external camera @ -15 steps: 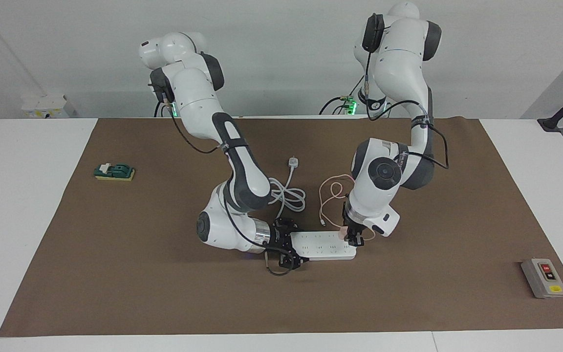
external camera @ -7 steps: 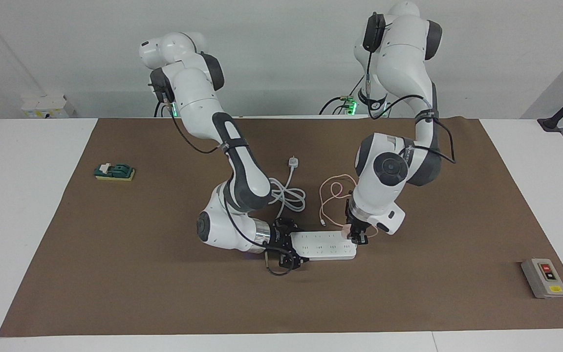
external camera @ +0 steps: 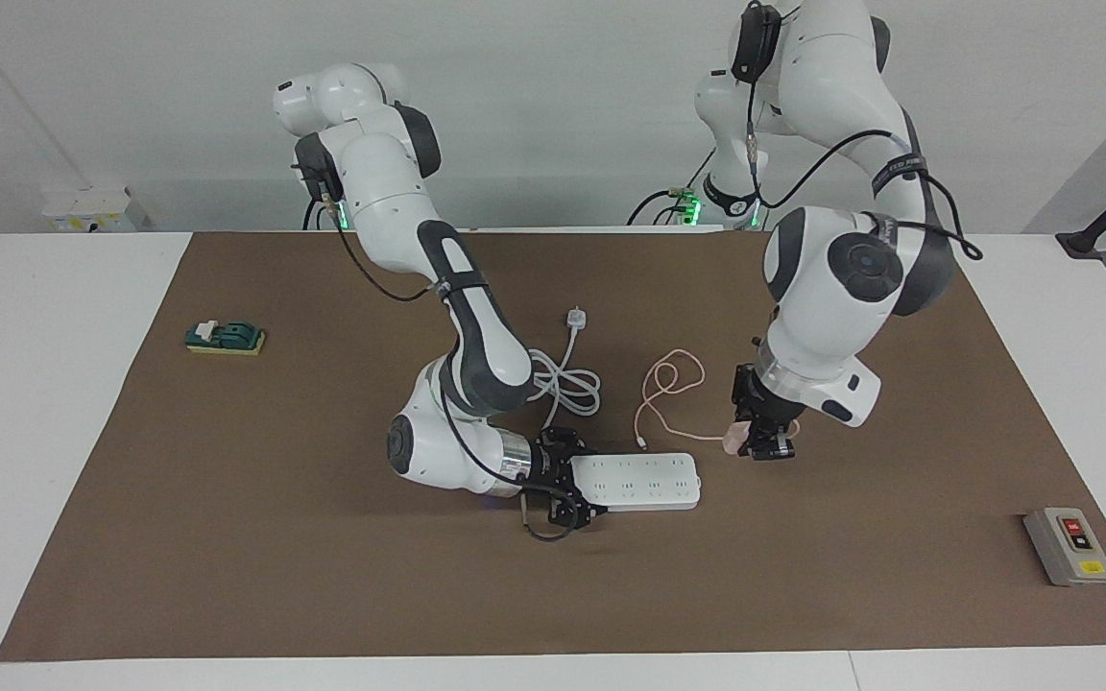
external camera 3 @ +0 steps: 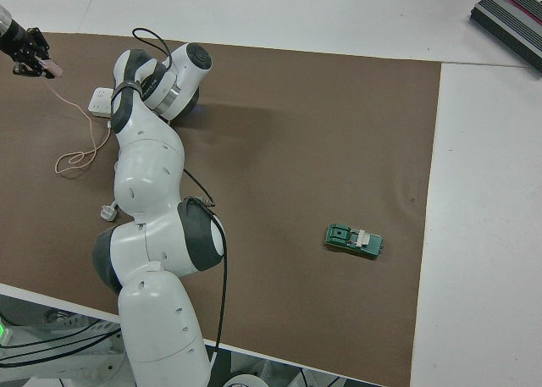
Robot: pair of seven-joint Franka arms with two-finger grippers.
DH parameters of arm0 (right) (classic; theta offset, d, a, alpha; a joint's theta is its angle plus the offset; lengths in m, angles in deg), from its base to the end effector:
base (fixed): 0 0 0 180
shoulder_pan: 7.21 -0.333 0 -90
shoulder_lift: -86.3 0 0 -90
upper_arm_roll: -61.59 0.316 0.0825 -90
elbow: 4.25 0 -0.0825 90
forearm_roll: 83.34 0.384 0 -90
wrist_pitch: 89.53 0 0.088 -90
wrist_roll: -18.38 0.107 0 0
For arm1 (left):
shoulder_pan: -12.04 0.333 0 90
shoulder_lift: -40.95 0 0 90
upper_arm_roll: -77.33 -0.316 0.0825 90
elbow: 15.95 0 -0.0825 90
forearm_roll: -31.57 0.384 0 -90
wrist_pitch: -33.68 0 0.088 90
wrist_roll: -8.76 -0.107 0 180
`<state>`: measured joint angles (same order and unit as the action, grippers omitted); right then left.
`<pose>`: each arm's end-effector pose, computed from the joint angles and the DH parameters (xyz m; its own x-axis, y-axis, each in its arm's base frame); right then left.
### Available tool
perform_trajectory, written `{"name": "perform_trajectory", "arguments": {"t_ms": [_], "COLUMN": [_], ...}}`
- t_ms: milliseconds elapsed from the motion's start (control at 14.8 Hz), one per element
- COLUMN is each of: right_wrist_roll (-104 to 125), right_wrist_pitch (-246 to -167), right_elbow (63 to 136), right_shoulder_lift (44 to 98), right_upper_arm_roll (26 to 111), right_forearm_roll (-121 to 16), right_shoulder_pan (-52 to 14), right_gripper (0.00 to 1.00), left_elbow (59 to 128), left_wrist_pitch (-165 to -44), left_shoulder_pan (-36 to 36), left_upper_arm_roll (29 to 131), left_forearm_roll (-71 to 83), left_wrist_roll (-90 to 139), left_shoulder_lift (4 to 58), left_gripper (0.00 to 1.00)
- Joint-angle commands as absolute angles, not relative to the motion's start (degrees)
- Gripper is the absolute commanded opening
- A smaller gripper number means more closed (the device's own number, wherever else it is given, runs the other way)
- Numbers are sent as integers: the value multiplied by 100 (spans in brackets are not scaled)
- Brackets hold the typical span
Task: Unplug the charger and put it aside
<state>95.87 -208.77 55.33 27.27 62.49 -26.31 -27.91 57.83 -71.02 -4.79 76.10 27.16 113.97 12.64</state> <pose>0.7211 0.3260 0.2282 0.0349 -0.6404 -0.7673 -0.9962 -0.0834 0.0243 0.6794 -0.1995 0.4697 -0.0072 0.9972 -0.0746 0.9996 0.0092 0.0265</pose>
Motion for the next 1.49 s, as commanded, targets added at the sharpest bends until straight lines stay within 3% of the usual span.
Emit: {"name": "perform_trajectory", "arguments": {"t_ms": [0, 68, 135, 745, 1016, 1422], "right_wrist_roll": [9396, 9414, 9405, 9440, 9484, 9458], "right_wrist_pitch": [-21240, -21249, -21249, -20995, -20749, -19379], "right_elbow": [5490, 5490, 5490, 5490, 5867, 6132], "right_shoulder_lift": [2636, 2636, 2636, 2908, 3443, 4437], "right_upper_arm_roll": [6255, 6255, 6255, 6229, 6220, 5378], "right_forearm_roll": [-2638, -2638, -2638, -2656, -2665, -3208], "right_shoulder_pan": [-2971, -3024, -3015, -2849, -2603, -2427], "right_gripper": [22, 94, 100, 100, 100, 100], "left_elbow": [5894, 5928, 5938, 6060, 7218, 8335], "left_wrist_pitch": [-6512, -6310, -6108, -4876, -5375, -6649], "left_shoulder_pan": [-45, 95, 236, 1450, 1415, 1161], "left_upper_arm_roll": [7637, 7637, 7628, 7619, 7637, 7663], "left_forearm_roll": [2489, 2489, 2489, 2698, 3095, 3095], "left_wrist_roll": [10582, 10274, 9932, 5760, 2632, 1166], "left_shoulder_lift": [1826, 1958, 2081, 2618, 3206, 3217], "left_gripper": [0, 0, 0, 0, 0, 0]}}
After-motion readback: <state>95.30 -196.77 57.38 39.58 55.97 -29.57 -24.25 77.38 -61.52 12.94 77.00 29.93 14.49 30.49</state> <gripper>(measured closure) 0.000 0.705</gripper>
